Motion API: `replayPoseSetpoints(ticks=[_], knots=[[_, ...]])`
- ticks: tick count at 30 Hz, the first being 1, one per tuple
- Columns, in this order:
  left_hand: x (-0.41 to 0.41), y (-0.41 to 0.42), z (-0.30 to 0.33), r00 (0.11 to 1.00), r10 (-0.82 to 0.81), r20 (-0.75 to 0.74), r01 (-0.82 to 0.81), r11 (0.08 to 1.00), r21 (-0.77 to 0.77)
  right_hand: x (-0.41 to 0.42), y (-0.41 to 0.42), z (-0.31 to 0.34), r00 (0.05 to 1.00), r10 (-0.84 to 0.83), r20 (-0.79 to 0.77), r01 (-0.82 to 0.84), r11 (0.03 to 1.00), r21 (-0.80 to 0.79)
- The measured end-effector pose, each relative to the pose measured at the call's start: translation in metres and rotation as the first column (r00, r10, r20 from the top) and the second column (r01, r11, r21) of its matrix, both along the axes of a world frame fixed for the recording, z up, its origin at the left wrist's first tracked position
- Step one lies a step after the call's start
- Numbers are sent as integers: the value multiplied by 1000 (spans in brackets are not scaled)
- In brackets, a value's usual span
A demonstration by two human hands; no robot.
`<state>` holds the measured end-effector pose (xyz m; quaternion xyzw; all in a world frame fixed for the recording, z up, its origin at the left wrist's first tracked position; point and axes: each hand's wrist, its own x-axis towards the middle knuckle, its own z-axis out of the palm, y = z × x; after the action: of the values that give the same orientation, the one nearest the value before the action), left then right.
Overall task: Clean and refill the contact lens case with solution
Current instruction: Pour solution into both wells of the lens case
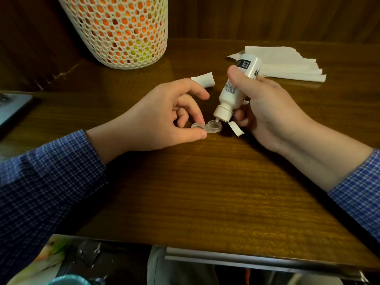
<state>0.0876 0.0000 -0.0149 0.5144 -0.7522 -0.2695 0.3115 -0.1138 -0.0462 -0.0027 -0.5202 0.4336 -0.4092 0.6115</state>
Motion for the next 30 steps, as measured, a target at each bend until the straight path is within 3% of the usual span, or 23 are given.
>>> replayPoseSetpoints(ticks=[30], knots=[[-1,1,2,1000,-4,10,4,1000,5,2,4,4,999,-23,-47,24,1000,14]])
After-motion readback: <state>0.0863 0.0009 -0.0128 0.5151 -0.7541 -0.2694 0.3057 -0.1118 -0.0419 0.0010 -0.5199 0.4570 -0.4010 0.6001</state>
